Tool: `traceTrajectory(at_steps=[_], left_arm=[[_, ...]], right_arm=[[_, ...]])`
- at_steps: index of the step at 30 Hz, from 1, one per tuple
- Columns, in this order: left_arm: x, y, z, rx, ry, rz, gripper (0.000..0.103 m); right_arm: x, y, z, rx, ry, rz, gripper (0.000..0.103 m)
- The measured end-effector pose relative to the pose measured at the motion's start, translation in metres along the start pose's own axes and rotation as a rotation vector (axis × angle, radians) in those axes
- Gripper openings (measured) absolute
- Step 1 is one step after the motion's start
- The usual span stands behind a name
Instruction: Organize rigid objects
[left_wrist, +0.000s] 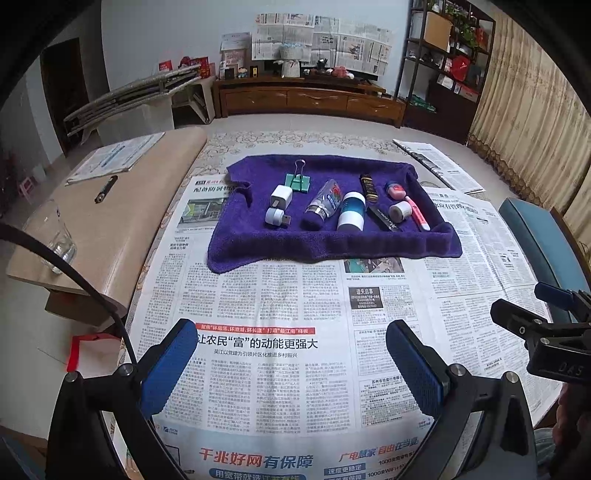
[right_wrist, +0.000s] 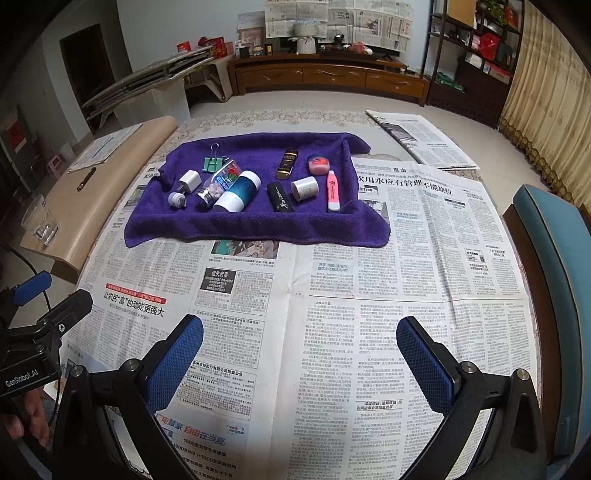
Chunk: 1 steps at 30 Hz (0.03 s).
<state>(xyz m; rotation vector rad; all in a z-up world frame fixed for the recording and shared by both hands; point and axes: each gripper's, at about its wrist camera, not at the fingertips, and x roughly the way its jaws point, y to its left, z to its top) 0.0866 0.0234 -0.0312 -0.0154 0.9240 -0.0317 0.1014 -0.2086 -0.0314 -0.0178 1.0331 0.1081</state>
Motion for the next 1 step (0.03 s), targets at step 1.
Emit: traceTrajectory(at_steps=[1], left_arm=[[-0.0007,-0.0007,0.0008,0.005,-0.003,0.003,0.103]], right_arm=[[0.0,0.0003,-0.0001,-0.002,0.001,0.0,0.103]])
